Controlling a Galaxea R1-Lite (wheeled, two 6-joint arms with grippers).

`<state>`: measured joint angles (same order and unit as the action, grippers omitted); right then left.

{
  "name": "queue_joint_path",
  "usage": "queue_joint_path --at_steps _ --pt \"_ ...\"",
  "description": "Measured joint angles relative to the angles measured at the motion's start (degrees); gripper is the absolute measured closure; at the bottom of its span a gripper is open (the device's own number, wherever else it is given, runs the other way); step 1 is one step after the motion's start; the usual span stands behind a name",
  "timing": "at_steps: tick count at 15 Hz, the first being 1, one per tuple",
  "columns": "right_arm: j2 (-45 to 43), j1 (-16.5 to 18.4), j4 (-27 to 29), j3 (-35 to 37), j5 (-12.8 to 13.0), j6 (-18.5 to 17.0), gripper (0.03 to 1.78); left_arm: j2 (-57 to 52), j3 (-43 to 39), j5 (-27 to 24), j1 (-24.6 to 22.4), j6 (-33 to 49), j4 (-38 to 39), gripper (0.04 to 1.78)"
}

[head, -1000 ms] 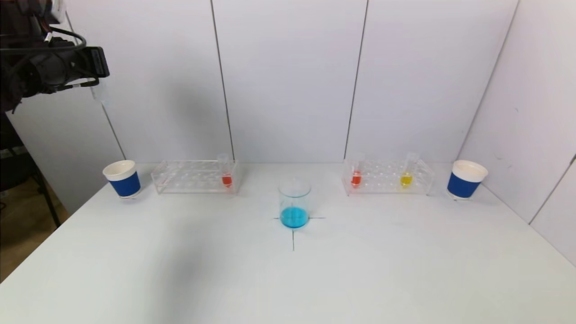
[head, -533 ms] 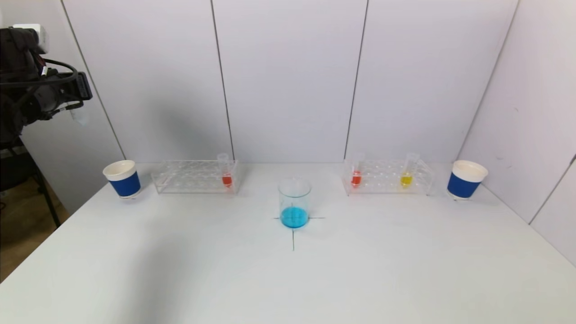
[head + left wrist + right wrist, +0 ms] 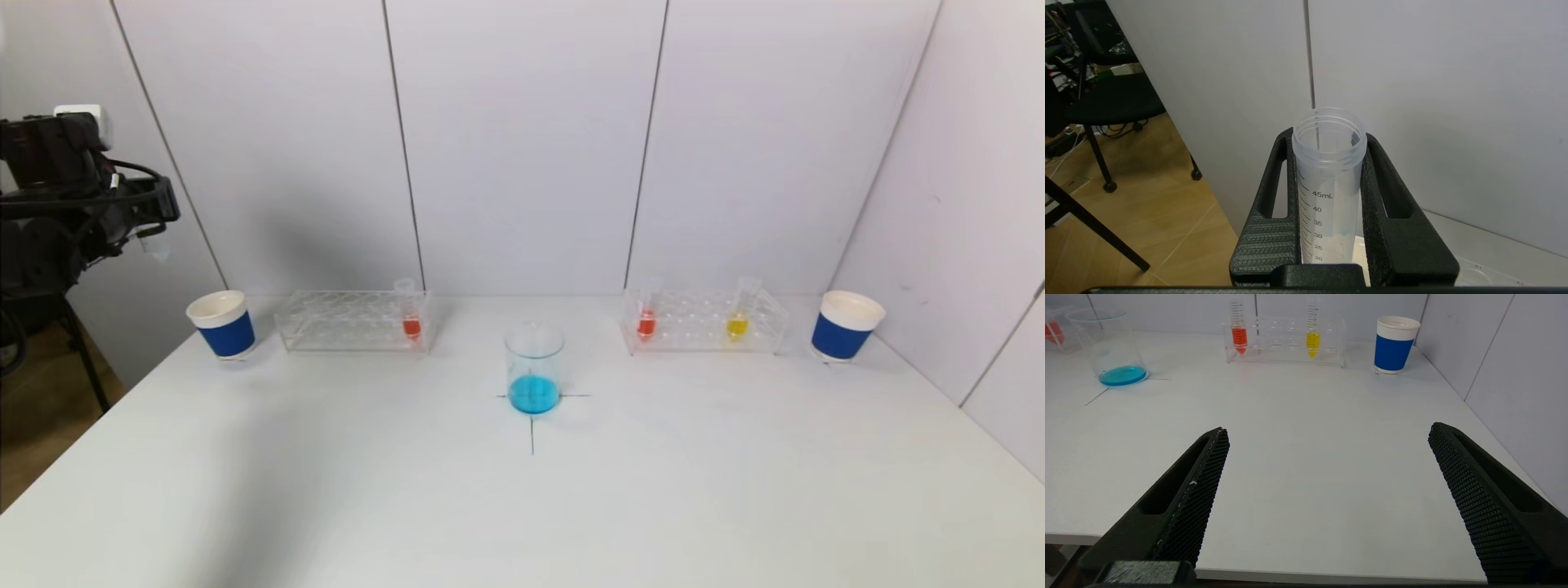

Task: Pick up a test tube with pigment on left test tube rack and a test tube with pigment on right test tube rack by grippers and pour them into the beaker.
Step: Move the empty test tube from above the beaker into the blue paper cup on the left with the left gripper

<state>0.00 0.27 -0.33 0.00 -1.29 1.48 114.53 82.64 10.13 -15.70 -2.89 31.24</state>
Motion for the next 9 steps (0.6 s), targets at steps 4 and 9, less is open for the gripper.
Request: queue_joint_path --at_steps 4,9 --pt "0.0 0.0 0.0 0.0 0.0 0.0 0.04 4.4 0.3 -0.3 0.0 -0.3 4.2 1.38" --pt "0.0 0.0 0.0 0.0 0.0 0.0 0.04 10.5 0.2 -0.5 0.0 -0.5 11.3 1.38"
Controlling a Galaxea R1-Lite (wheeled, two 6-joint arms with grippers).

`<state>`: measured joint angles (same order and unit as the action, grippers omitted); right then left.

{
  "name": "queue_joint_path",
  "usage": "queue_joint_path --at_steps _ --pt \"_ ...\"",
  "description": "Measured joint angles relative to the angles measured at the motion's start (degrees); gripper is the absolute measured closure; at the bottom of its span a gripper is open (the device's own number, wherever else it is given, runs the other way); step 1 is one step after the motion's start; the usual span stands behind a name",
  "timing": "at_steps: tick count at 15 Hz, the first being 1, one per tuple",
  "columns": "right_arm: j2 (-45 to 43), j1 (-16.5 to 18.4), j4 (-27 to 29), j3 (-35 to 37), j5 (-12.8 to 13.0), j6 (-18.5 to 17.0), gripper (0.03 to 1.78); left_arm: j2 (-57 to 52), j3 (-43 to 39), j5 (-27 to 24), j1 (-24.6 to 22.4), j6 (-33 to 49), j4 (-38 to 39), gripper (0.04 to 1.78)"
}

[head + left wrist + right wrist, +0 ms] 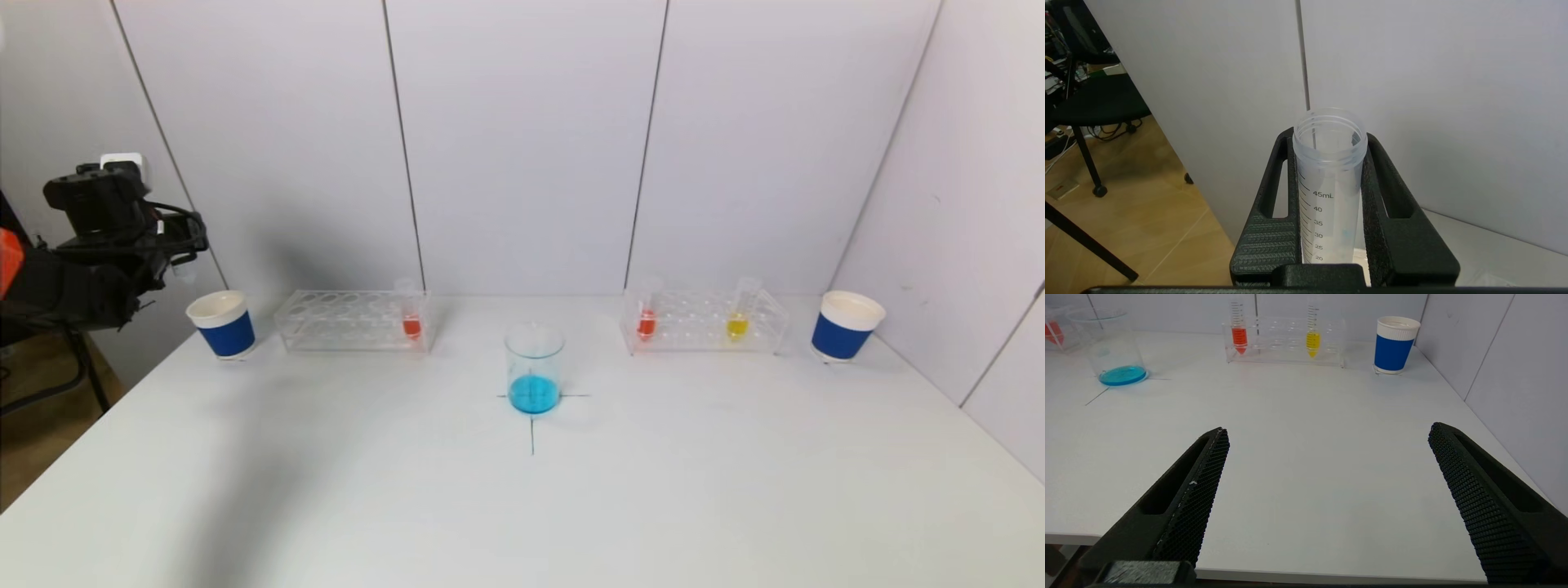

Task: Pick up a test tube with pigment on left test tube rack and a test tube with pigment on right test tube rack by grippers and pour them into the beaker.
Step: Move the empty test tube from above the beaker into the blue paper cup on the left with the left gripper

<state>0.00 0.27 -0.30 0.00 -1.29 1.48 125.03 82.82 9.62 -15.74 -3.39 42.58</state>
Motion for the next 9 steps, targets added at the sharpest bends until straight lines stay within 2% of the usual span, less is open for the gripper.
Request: queue_joint_path --at_steps 9 --pt "0.0 0.0 0.0 0.0 0.0 0.0 0.04 5.0 -1.9 -0.5 1.5 0.5 2.2 1.38"
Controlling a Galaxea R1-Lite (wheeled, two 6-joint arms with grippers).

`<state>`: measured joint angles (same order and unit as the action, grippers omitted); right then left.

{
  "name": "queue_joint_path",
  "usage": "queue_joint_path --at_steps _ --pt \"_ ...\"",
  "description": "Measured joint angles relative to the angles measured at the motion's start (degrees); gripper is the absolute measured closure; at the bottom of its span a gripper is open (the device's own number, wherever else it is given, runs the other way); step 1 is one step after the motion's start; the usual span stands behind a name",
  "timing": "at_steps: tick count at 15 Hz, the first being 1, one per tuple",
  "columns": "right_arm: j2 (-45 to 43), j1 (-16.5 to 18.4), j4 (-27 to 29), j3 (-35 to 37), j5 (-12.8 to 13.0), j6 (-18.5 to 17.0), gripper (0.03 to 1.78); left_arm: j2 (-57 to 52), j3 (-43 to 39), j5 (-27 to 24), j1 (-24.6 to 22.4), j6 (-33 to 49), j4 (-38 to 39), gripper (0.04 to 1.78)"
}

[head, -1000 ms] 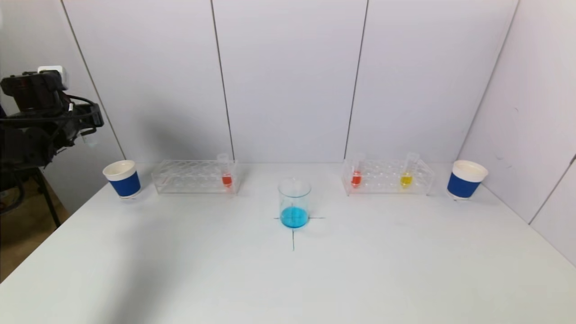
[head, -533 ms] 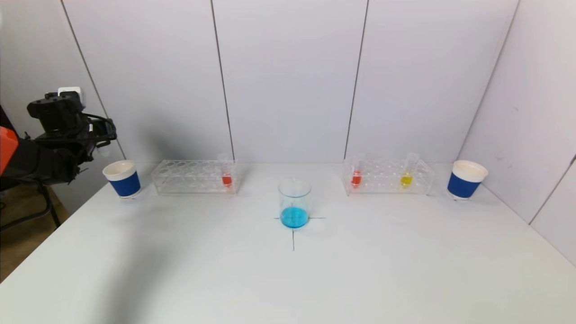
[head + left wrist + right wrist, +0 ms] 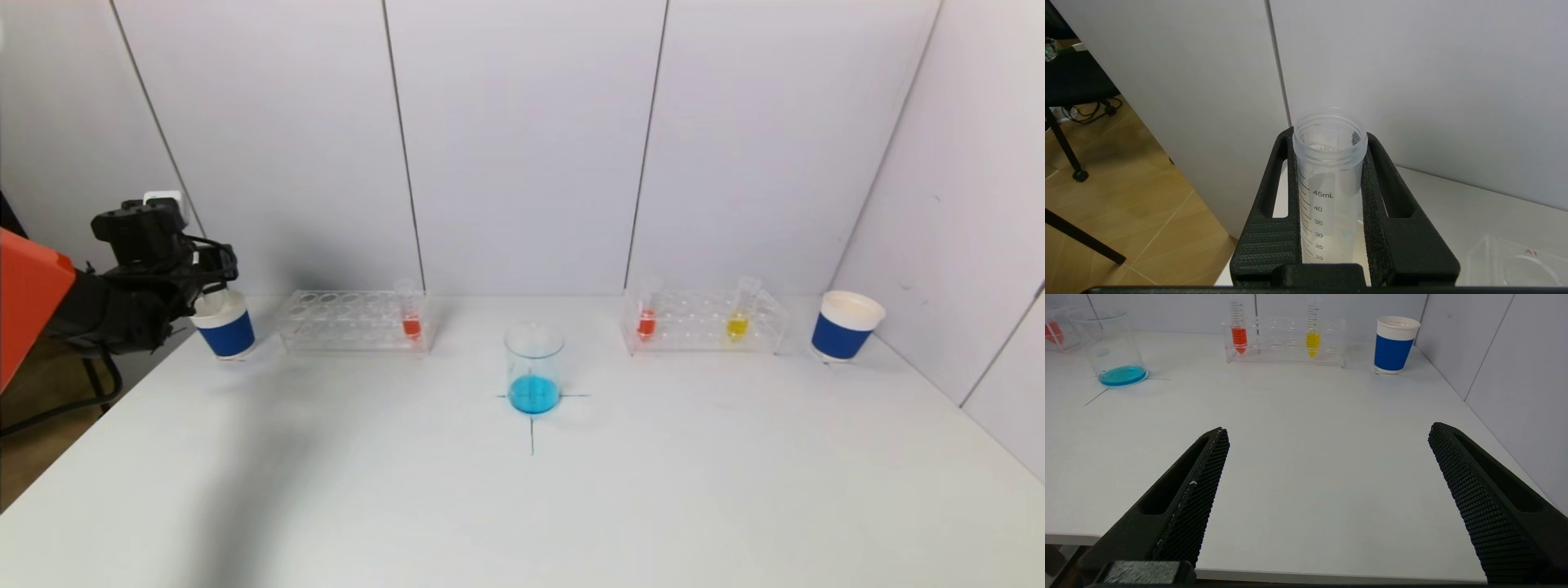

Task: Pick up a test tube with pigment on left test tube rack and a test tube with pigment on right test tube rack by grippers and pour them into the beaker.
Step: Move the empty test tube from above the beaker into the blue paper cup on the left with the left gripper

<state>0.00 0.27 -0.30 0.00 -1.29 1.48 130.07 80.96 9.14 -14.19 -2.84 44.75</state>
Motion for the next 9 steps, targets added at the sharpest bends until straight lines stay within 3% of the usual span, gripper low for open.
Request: queue_joint_path --at_steps 9 --pt "0.0 0.0 0.0 0.0 0.0 0.0 0.04 1.0 -3.5 0.1 0.8 -0.4 5.7 1.38"
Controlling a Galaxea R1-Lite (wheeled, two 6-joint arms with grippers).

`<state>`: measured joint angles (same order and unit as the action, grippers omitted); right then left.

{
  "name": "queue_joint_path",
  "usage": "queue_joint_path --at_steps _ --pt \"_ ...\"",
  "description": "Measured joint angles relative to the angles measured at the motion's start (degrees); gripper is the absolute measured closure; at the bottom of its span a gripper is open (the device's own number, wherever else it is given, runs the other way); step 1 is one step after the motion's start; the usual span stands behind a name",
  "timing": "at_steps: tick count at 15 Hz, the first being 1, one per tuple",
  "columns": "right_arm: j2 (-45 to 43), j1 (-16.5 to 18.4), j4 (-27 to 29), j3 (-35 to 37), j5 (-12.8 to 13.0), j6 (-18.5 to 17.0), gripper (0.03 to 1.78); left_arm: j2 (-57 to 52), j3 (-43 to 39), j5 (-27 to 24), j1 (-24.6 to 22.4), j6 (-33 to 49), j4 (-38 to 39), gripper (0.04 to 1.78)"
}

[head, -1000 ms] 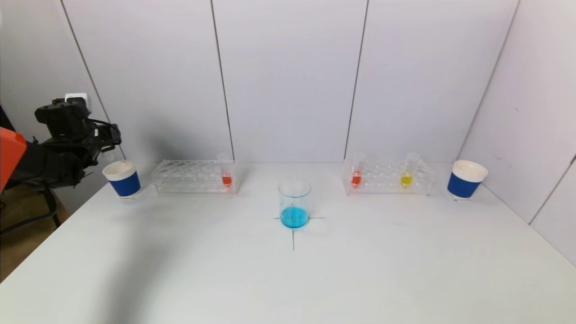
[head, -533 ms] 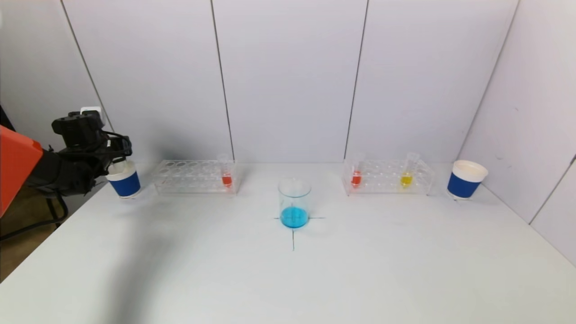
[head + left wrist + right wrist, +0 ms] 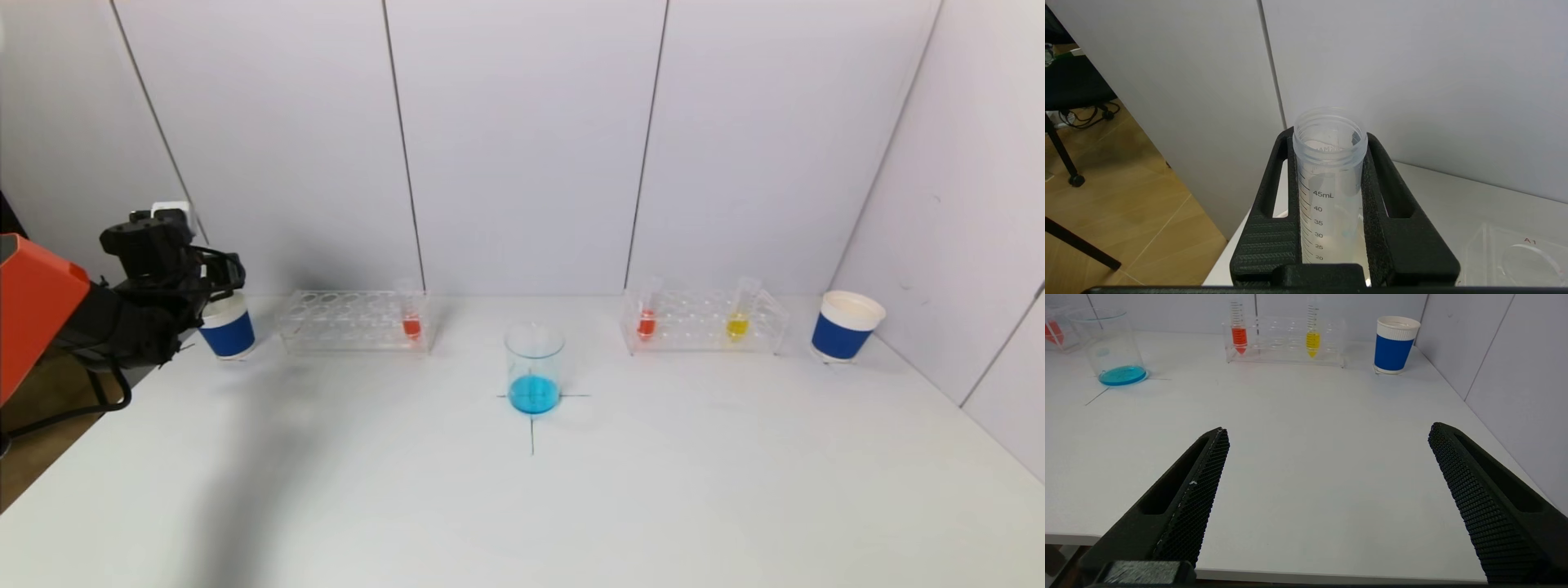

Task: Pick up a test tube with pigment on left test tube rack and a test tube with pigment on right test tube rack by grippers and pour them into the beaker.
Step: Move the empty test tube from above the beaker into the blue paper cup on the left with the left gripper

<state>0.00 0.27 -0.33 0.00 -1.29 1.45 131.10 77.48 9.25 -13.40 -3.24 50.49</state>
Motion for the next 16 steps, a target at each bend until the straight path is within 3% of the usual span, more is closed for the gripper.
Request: queue_joint_path --at_steps 16 --pt "0.0 0.0 0.0 0.0 0.0 0.0 0.04 -0.1 -2.0 0.0 0.0 0.0 0.9 1.38"
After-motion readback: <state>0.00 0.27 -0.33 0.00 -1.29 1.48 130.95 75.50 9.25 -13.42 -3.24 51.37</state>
